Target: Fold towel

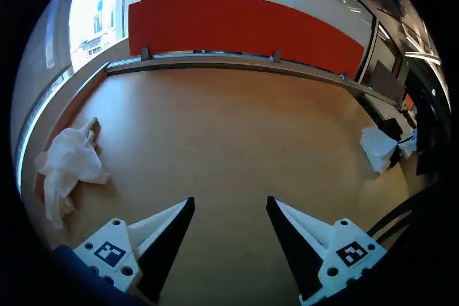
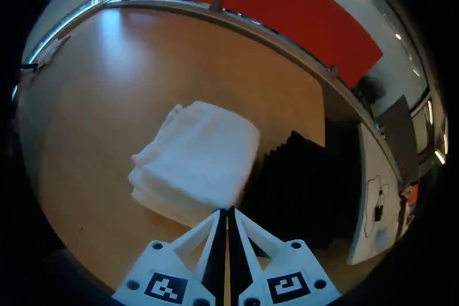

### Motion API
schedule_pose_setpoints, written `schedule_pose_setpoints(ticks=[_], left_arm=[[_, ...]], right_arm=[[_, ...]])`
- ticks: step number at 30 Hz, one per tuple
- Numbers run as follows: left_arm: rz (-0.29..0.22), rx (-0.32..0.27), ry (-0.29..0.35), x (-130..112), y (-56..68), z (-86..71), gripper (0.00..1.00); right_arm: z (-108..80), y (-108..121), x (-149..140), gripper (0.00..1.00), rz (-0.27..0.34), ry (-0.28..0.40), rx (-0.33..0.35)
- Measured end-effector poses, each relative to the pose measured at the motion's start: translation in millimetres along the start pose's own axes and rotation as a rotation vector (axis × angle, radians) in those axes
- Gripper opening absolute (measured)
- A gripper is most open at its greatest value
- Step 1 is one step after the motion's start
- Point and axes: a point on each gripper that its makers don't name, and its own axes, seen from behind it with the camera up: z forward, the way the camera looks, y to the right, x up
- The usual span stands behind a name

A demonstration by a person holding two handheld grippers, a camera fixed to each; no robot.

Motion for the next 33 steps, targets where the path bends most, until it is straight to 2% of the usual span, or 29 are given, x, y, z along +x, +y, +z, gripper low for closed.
schedule_pose_setpoints(ticks=[12,21,33], left_arm=[[0.003,0.015,-0.007,-3.8,-5.0,-2.4,0.93],[0.011,0.02,-0.007,-4.0,-5.7,-3.7,0.93],[0.013,0.023,-0.007,-3.9,-6.0,-5.2,0.93]], right_arm=[[28.8,-8.7,-40.3,0.02,0.072,-0.083,-0.013],[44.6,-13.8,-52.1,0.02,0.128,-0.119,-0.021],[53.0,-17.4,-56.6,0.02,0.156,-0.133,-0.038]])
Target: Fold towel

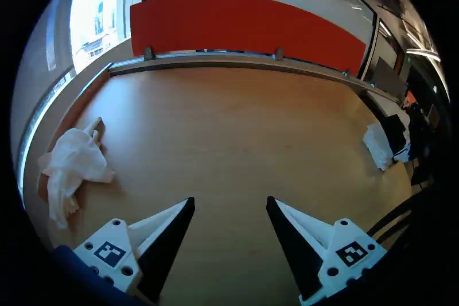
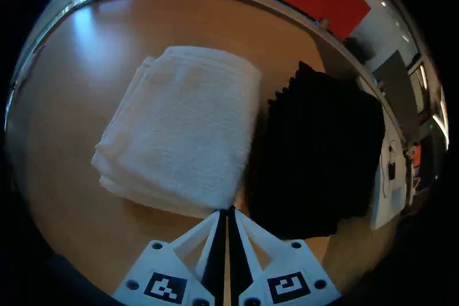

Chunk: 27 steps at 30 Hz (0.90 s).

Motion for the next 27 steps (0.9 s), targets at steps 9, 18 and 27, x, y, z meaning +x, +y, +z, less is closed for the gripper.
schedule_pose_setpoints(ticks=[9,18,27], left_arm=[[-0.003,-0.001,0.001,0.0,-1.1,-0.1,0.93],[0.001,-0.006,0.002,0.4,-1.8,0.1,0.93],[0.005,-0.015,0.007,2.2,-1.9,0.0,0.93]], right_arm=[[-1.1,3.6,-0.7,0.06,0.01,-0.003,-0.026],[-6.0,8.8,-0.1,0.3,0.013,0.01,-0.056],[-17.9,8.3,-2.1,0.77,0.018,0.029,-0.062]])
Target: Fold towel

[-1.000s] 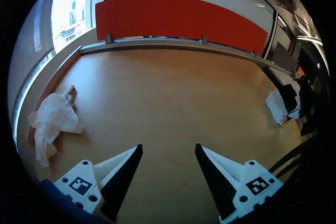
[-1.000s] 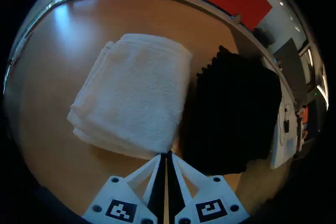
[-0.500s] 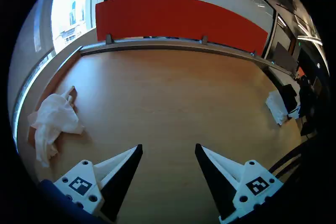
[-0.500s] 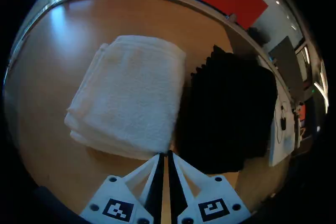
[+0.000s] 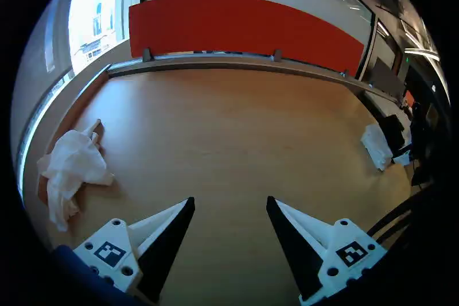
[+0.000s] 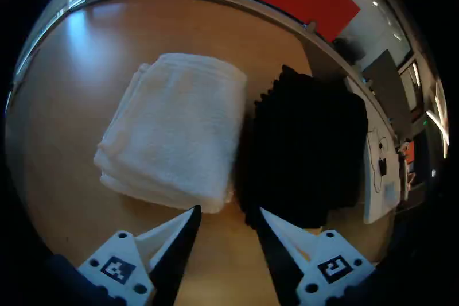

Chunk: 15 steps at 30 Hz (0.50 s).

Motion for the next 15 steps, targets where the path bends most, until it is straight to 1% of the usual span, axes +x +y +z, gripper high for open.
schedule_pose_setpoints(ticks=[1,3,6,9,15], left_arm=[[0.0,-0.002,0.001,-0.1,0.1,-0.1,0.93],[-0.001,-0.004,0.001,-0.2,0.2,-0.1,0.93],[0.0,-0.008,0.002,-0.5,0.4,0.0,0.93],[0.002,-0.012,0.004,-0.2,1.0,-0.1,0.93],[0.004,-0.018,0.01,2.0,1.2,-1.3,0.93]], right_arm=[[-1.9,-0.4,0.4,0.82,-0.001,0.005,0.0],[-5.1,-1.3,1.1,0.89,-0.003,0.014,-0.001],[-8.7,-3.4,2.0,0.96,-0.002,0.024,0.0],[-11.4,-6.0,2.5,0.98,0.003,0.03,0.003],[-19.1,-12.7,6.0,0.99,0.011,0.053,0.011]])
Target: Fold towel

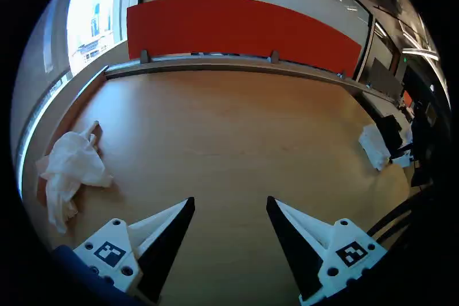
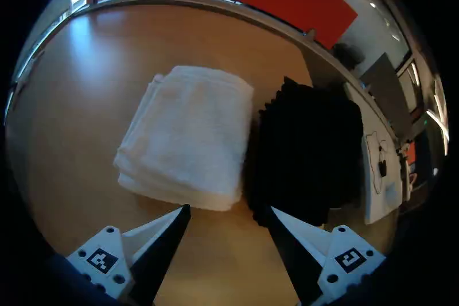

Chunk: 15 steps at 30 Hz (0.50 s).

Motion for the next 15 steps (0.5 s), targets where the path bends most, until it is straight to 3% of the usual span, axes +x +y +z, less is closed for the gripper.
schedule_pose_setpoints(ticks=[6,15], left_arm=[[-0.003,-0.003,0.008,1.0,-1.9,-2.0,0.93],[-0.009,-0.003,0.023,3.3,-4.5,-3.6,0.93]], right_arm=[[-12.6,-4.5,15.5,1.0,0.024,0.068,-0.016],[-40.1,-4.9,56.2,1.0,0.119,0.243,-0.056]])
